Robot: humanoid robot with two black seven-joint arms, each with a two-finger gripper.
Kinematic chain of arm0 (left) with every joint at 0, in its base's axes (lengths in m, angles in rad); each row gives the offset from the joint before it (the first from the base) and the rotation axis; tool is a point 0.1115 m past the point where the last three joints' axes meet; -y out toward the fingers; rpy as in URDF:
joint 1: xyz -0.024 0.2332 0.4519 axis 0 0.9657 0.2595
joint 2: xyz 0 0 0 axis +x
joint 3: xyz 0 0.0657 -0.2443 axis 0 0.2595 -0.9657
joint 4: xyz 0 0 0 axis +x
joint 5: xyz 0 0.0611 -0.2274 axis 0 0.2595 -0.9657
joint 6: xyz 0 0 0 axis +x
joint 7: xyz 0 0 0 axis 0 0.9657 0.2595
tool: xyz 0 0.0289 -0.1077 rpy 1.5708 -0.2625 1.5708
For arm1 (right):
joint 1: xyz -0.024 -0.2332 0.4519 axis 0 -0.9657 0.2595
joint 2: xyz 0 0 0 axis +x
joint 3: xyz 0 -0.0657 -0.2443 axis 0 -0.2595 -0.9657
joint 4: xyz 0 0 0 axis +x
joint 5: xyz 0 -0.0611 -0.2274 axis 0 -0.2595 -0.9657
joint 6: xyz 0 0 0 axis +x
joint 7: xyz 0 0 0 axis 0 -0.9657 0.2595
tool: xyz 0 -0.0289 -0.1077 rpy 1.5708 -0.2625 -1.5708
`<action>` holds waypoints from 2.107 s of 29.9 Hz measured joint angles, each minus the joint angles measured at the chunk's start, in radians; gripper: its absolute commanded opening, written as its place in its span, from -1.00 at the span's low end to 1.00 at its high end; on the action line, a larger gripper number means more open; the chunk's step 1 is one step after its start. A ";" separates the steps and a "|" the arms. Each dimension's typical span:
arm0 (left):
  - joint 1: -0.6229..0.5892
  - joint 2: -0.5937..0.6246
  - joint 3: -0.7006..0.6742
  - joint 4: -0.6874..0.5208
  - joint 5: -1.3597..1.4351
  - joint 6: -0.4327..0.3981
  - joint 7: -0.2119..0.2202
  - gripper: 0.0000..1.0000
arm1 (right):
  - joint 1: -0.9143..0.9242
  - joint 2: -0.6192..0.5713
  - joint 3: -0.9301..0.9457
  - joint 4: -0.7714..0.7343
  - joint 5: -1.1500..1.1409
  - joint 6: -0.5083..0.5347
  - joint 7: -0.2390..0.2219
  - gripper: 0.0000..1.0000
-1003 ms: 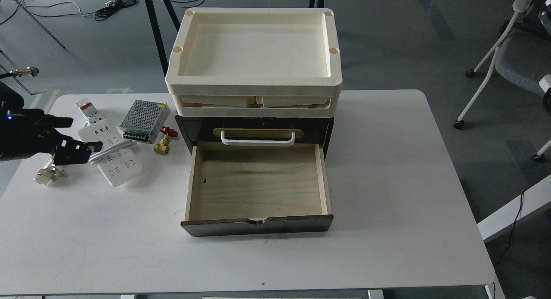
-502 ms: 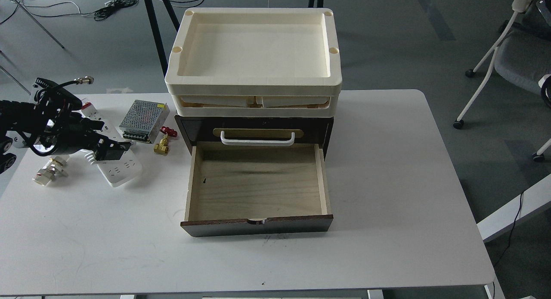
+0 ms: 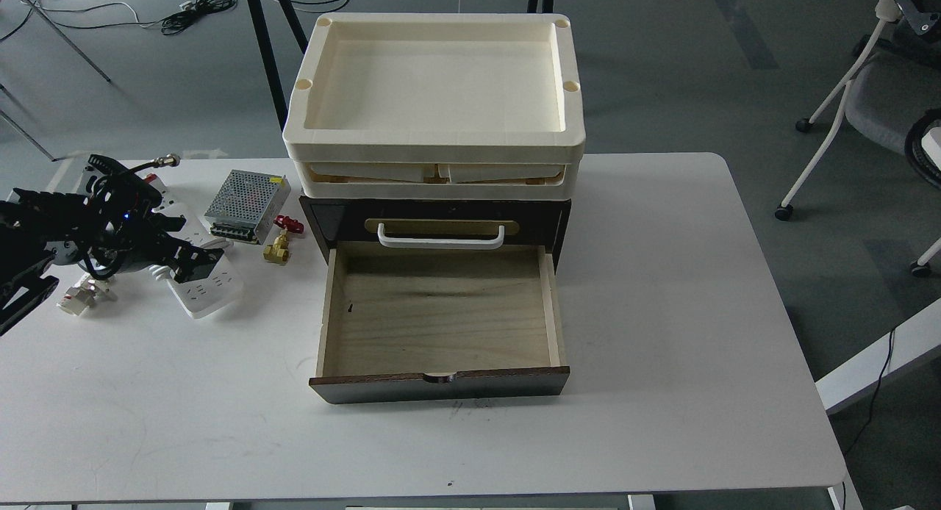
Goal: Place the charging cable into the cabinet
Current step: 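Reach the left gripper toward the white power strip with coiled cable, then close the left gripper on the white power strip and lift it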
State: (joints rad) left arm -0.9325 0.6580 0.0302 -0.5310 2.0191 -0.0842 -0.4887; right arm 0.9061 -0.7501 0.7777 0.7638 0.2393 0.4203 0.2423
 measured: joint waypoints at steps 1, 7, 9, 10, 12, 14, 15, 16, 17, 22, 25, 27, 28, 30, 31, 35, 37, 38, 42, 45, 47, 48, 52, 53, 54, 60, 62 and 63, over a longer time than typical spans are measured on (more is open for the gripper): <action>0.000 -0.008 0.007 0.010 -0.001 0.004 0.000 0.58 | -0.001 0.000 0.000 0.000 0.000 0.000 0.000 0.99; 0.013 -0.063 0.016 0.072 -0.003 0.020 0.000 0.58 | -0.004 -0.001 0.000 0.000 0.000 0.000 0.000 0.99; 0.022 -0.080 0.017 0.103 -0.003 0.035 0.000 0.58 | -0.004 -0.001 0.000 0.000 0.000 0.000 0.000 0.99; 0.028 -0.090 0.017 0.123 -0.003 0.042 0.000 0.58 | -0.004 -0.002 0.000 0.000 0.000 0.000 0.000 0.99; 0.038 -0.114 0.018 0.170 -0.003 0.052 0.000 0.57 | -0.004 -0.002 0.000 0.000 0.000 0.000 0.000 0.99; 0.045 -0.133 0.019 0.212 -0.003 0.063 0.000 0.55 | -0.004 -0.003 0.000 0.000 0.000 0.000 0.000 0.99; 0.048 -0.140 0.019 0.229 -0.003 0.070 0.000 0.53 | -0.005 -0.003 0.000 0.000 0.000 0.000 0.000 0.99; 0.051 -0.146 0.019 0.245 -0.003 0.077 0.000 0.50 | -0.006 -0.004 0.000 0.000 0.000 0.000 0.000 0.99; 0.053 -0.150 0.019 0.258 -0.003 0.084 0.000 0.47 | -0.006 -0.004 0.000 0.000 0.000 0.000 0.000 0.99; 0.058 -0.154 0.020 0.276 -0.003 0.097 0.000 0.27 | -0.008 -0.004 0.000 0.000 0.000 0.000 0.000 0.99; 0.070 -0.154 0.020 0.276 -0.003 0.098 0.000 0.16 | -0.009 -0.003 0.000 0.000 0.000 0.000 0.000 0.99; 0.074 -0.153 0.020 0.277 -0.003 0.098 0.000 0.04 | -0.009 -0.003 0.000 0.000 0.000 0.000 0.000 0.99; 0.074 -0.153 0.020 0.278 -0.003 0.099 0.000 0.00 | -0.010 -0.003 0.000 0.000 0.000 0.000 0.000 0.99; 0.075 -0.152 0.020 0.278 -0.003 0.099 0.000 -0.11 | -0.011 -0.004 -0.001 0.000 0.000 0.000 0.000 0.99; 0.075 -0.152 0.020 0.278 -0.003 0.099 0.000 -0.16 | -0.012 -0.004 -0.001 0.000 0.000 0.000 0.000 0.99; 0.075 -0.153 0.019 0.278 -0.010 0.101 0.000 -0.33 | -0.013 -0.005 -0.002 0.000 0.000 0.001 0.000 0.99; 0.075 -0.154 0.019 0.278 -0.018 0.103 0.000 -0.44 | -0.013 -0.005 -0.002 0.000 0.000 0.001 0.000 0.99; 0.075 -0.154 0.019 0.278 -0.020 0.104 0.000 -0.52 | -0.013 -0.005 -0.002 0.000 0.000 0.001 0.000 0.99; 0.075 -0.156 0.019 0.277 -0.023 0.104 0.000 -0.99 | -0.013 -0.005 -0.002 0.000 0.000 0.001 0.000 0.99; 0.074 -0.156 0.020 0.277 -0.022 0.104 0.000 -1.00 | -0.013 -0.005 -0.002 0.000 0.000 0.001 0.000 0.99; 0.074 -0.156 0.020 0.276 -0.022 0.107 0.000 -1.00 | -0.013 -0.005 -0.002 0.000 0.000 0.001 0.000 0.99; 0.074 -0.156 0.020 0.275 -0.022 0.116 0.000 -1.00 | -0.013 -0.004 -0.002 0.000 0.000 0.001 0.000 0.99; 0.074 -0.156 0.020 0.273 -0.027 0.198 0.000 -1.00 | -0.014 -0.002 -0.002 0.000 0.000 0.001 0.000 0.99; 0.072 -0.156 0.020 0.273 -0.031 0.211 0.000 -1.00 | -0.016 -0.002 -0.002 0.000 0.000 0.001 0.000 0.99; 0.069 -0.155 0.020 0.273 -0.036 0.218 0.000 -1.00 | -0.018 -0.002 -0.002 0.000 0.000 0.001 0.000 0.99; 0.038 -0.140 0.019 0.276 -0.071 0.213 0.000 -1.00 | -0.019 -0.001 -0.001 0.000 0.000 0.000 0.001 0.99; 0.029 -0.121 0.020 0.277 -0.072 0.191 0.000 -1.00 | -0.019 -0.001 0.003 0.000 0.000 0.000 0.001 0.99; 0.028 -0.109 0.020 0.277 -0.073 0.182 0.000 -1.00 | -0.019 -0.001 0.006 0.000 0.000 0.000 0.001 0.99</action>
State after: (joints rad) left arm -0.9048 0.5487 0.0503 -0.2539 1.9464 0.0977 -0.4888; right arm 0.8868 -0.7516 0.7833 0.7639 0.2393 0.4207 0.2429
